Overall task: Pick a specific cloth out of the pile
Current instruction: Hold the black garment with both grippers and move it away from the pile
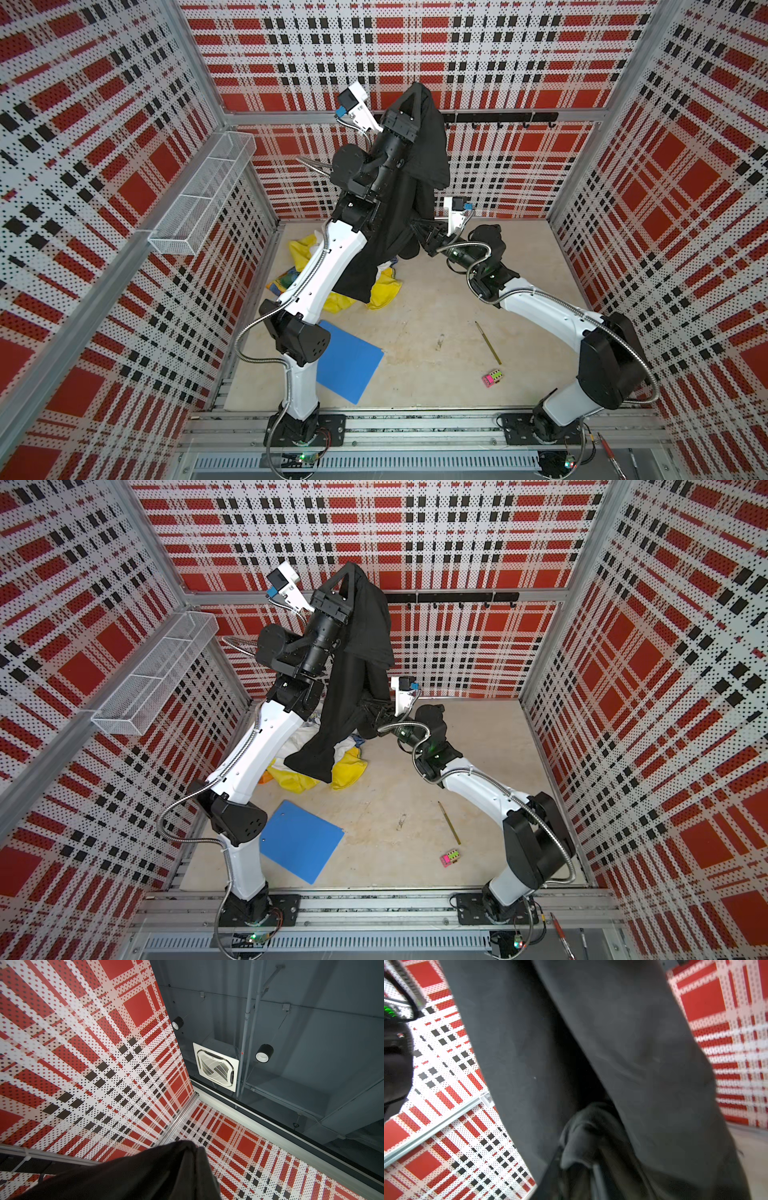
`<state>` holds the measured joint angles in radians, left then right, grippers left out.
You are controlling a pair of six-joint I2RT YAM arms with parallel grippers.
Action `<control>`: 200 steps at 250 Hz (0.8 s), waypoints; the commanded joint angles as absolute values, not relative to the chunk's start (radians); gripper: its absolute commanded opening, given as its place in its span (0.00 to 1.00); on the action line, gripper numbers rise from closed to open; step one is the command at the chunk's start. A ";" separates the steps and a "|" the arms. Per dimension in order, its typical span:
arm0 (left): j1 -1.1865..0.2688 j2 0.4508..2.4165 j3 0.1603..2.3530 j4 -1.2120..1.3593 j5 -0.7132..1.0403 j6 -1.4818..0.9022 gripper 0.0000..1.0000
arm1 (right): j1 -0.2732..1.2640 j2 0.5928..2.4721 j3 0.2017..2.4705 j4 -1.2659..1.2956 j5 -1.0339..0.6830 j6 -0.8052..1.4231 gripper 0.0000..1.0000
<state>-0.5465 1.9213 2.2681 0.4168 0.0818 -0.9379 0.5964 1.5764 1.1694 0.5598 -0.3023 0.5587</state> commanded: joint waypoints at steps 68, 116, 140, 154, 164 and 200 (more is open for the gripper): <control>-0.404 1.652 1.930 0.432 0.170 -0.977 0.03 | 0.583 1.380 1.138 0.417 -0.051 0.479 0.01; -0.296 1.473 1.605 0.390 0.272 -0.996 0.05 | 0.551 1.276 1.149 0.300 0.087 0.393 0.01; -0.289 1.403 1.465 0.359 0.324 -0.964 0.05 | 0.534 1.251 1.181 0.254 0.116 0.351 0.01; -0.304 1.374 1.397 0.345 0.343 -0.938 0.05 | 0.531 1.245 1.212 0.226 0.131 0.323 0.01; -0.322 1.361 1.355 0.344 0.350 -0.920 0.05 | 0.529 1.245 1.239 0.204 0.145 0.306 0.01; -0.415 1.374 1.291 0.328 0.371 -0.858 0.06 | 0.525 1.255 1.321 0.136 0.189 0.253 0.01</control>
